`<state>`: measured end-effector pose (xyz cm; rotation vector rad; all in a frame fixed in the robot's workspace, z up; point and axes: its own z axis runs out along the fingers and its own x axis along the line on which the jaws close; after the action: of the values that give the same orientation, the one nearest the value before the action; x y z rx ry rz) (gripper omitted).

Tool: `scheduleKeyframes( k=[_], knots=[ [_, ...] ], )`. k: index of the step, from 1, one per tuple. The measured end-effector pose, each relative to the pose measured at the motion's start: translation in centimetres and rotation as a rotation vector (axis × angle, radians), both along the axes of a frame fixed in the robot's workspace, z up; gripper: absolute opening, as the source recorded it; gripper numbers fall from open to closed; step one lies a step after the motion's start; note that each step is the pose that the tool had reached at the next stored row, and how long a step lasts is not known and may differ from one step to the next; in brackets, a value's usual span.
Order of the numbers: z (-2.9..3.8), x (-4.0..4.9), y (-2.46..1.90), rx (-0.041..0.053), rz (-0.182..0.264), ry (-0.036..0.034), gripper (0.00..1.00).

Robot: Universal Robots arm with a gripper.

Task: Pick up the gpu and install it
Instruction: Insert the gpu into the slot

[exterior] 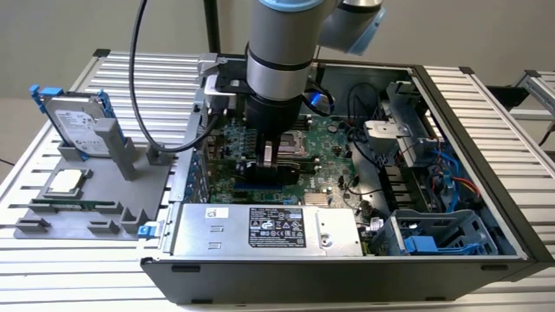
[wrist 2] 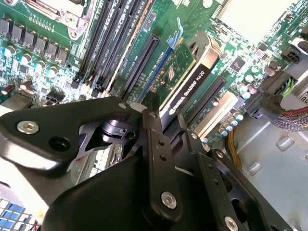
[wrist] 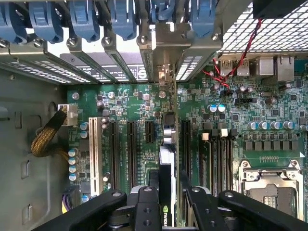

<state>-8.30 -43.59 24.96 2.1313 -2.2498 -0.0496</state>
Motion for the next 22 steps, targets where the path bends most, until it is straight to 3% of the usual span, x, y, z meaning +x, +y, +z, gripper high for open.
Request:
scheduleKeyframes(
  k=[19,22],
  knots=[
    [-0.14,0.00,-0.14,-0.0005,-0.001,-0.0003,0.00],
    [-0.17,0.02,-0.14,-0.0044,-0.001,-0.0009,0.00]
  ],
)
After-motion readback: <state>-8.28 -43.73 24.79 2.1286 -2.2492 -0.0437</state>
